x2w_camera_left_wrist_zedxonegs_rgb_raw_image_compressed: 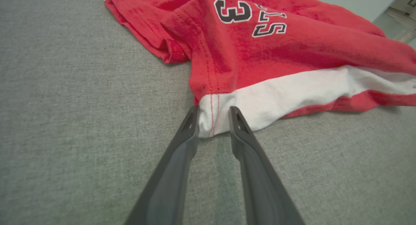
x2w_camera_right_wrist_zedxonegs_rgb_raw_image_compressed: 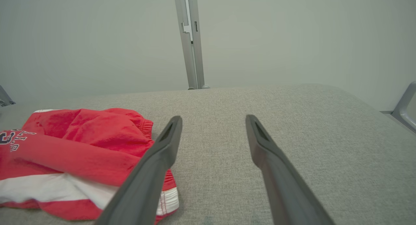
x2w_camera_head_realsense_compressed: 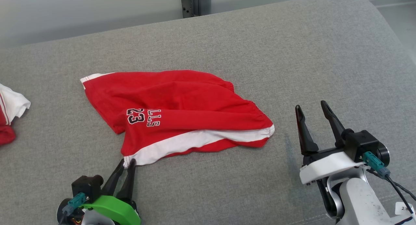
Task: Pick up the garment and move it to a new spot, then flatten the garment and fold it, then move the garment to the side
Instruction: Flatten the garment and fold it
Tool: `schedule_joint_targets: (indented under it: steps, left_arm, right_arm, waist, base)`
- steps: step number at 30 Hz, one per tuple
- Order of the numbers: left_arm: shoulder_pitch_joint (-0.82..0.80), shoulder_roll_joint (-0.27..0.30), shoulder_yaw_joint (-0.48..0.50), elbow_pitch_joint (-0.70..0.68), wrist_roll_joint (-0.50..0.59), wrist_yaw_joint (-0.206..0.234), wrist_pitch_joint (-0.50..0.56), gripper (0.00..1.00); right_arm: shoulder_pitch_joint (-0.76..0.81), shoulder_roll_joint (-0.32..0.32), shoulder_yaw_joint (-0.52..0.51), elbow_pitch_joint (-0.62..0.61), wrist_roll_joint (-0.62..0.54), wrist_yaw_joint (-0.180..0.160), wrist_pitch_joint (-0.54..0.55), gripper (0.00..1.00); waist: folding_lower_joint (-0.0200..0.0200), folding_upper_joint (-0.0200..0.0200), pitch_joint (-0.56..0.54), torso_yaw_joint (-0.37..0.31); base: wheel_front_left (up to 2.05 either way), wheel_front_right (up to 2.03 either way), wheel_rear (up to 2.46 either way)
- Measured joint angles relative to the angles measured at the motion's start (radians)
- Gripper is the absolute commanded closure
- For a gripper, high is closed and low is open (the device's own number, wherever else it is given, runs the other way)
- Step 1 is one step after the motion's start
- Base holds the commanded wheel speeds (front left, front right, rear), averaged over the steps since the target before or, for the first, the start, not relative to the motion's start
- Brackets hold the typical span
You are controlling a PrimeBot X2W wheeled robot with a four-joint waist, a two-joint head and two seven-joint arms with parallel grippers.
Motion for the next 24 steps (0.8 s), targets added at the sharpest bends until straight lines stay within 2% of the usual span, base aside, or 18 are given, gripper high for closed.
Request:
schedule_joint_targets:
  steps: [2,3,7,11,14,20,24]
  left_arm:
    - [-0.003,0.000,-0.001,0.005,-0.003,0.000,0.000,0.69]
    - [-0.006,0.000,-0.002,0.008,-0.005,0.000,0.000,0.78]
    - [-0.021,-0.001,-0.009,0.033,-0.005,0.001,0.004,1.00]
    - [-0.031,0.001,0.002,0.040,0.001,0.016,-0.011,1.00]
    - [-0.033,0.007,0.021,0.029,0.001,0.029,-0.023,1.00]
    - [-0.033,0.014,0.038,0.012,0.002,0.037,-0.032,1.00]
    - [-0.032,0.014,0.040,0.008,0.002,0.039,-0.035,1.00]
  right_arm:
    - [-0.003,0.000,0.001,0.000,0.000,0.000,0.000,0.00]
    - [-0.006,0.000,0.002,0.000,0.000,0.000,0.000,0.00]
    - [-0.009,0.000,0.008,0.012,-0.005,0.000,0.000,0.00]
    - [-0.013,0.000,0.031,0.073,-0.034,0.000,0.000,0.00]
    - [-0.027,-0.023,0.072,0.136,-0.046,0.000,0.000,0.00]
    - [-0.058,-0.088,0.220,0.255,0.016,0.000,0.000,0.00]
    - [-0.093,-0.110,0.265,0.289,0.058,0.000,0.000,0.00]
  waist:
    - [0.0000,0.0000,0.001,0.000]
    - [0.0000,0.0000,0.001,0.000]
    - [0.0000,0.0000,0.002,-0.003]
    - [0.0000,0.0000,0.002,-0.004]
    - [0.0000,0.0000,0.003,0.000]
    - [0.0000,0.0000,0.004,0.013]
    - [0.0000,0.0000,0.007,0.020]
  base:
    - [0.00,0.00,0.00]
    - [0.00,0.00,0.00]
    - [0.00,0.00,0.00]
    - [0.00,0.00,0.00]
    - [0.00,0.00,0.00]
    - [0.00,0.00,0.00]
    - [0.00,0.00,0.00]
